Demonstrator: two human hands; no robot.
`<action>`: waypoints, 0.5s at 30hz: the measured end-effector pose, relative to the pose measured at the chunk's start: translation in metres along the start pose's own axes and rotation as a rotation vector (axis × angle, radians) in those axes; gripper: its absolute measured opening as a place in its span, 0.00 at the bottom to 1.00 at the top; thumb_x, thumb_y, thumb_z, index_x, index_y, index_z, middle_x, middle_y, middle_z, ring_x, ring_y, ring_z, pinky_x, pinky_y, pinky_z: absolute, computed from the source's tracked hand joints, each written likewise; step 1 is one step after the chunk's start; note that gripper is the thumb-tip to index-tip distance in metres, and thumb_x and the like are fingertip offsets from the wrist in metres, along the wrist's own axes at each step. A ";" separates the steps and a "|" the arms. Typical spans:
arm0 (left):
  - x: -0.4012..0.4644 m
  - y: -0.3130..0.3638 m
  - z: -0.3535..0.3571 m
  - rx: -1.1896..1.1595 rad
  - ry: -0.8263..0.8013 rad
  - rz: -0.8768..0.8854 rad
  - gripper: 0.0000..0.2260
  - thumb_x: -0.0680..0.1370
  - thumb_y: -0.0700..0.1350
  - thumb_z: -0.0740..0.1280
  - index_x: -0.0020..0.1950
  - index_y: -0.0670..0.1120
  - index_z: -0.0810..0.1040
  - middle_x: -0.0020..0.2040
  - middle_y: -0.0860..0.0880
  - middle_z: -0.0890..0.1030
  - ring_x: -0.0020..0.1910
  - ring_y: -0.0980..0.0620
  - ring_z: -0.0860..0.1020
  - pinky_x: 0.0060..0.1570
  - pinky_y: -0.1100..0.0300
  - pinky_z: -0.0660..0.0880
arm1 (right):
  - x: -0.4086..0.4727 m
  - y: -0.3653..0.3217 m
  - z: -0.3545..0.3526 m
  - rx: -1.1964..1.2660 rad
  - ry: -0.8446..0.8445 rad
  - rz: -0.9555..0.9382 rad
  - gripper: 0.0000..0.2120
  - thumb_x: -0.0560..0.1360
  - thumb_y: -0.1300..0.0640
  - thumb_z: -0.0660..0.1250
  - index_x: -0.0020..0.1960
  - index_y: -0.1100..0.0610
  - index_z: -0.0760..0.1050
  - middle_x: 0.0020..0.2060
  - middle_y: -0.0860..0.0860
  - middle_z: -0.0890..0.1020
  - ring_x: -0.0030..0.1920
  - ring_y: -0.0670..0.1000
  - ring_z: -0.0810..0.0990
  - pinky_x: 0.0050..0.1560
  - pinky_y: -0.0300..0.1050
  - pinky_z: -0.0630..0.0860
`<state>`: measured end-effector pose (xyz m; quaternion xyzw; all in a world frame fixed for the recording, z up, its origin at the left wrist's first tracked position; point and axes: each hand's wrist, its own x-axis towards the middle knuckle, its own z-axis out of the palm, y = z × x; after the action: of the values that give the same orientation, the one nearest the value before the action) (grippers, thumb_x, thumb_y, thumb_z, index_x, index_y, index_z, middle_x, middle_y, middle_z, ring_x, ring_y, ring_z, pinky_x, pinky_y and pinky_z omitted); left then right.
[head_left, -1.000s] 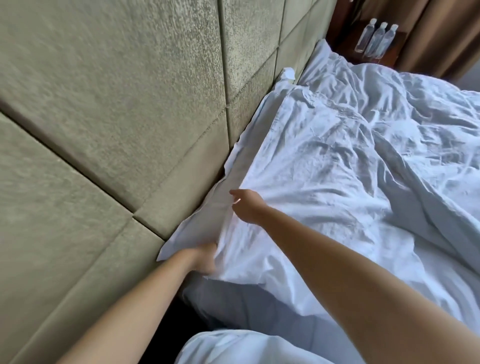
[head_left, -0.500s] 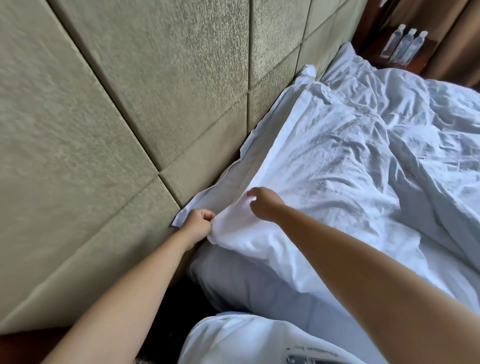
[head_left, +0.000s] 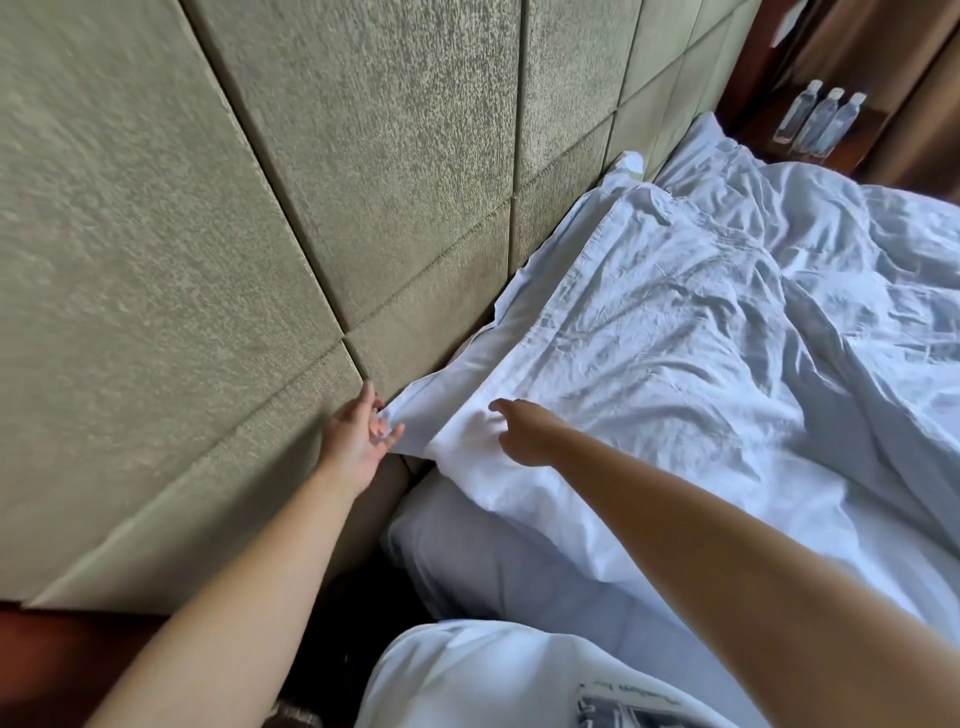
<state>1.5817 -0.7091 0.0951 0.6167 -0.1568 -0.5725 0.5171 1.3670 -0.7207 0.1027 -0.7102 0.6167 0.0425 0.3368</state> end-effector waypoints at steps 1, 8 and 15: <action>-0.001 0.002 -0.005 -0.007 -0.007 0.003 0.12 0.79 0.48 0.64 0.38 0.45 0.71 0.21 0.53 0.66 0.21 0.59 0.68 0.43 0.58 0.76 | -0.001 -0.001 0.004 0.006 -0.009 0.004 0.28 0.76 0.63 0.55 0.75 0.51 0.60 0.70 0.52 0.68 0.69 0.55 0.68 0.65 0.46 0.68; -0.010 -0.056 -0.016 0.547 -0.173 -0.267 0.21 0.76 0.32 0.65 0.63 0.51 0.68 0.49 0.47 0.76 0.46 0.50 0.76 0.43 0.53 0.77 | -0.007 -0.006 0.027 -0.001 -0.034 0.005 0.27 0.77 0.63 0.54 0.75 0.51 0.59 0.70 0.52 0.67 0.67 0.55 0.69 0.61 0.45 0.68; -0.003 -0.072 0.008 0.398 -0.227 -0.330 0.18 0.75 0.53 0.70 0.63 0.50 0.72 0.57 0.49 0.78 0.54 0.48 0.76 0.50 0.50 0.76 | -0.010 0.003 0.034 0.076 -0.019 0.056 0.26 0.78 0.62 0.55 0.74 0.51 0.61 0.70 0.52 0.69 0.68 0.54 0.69 0.64 0.46 0.68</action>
<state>1.5455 -0.6809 0.0396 0.6551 -0.2206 -0.6724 0.2647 1.3743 -0.6945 0.0796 -0.6790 0.6343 0.0351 0.3679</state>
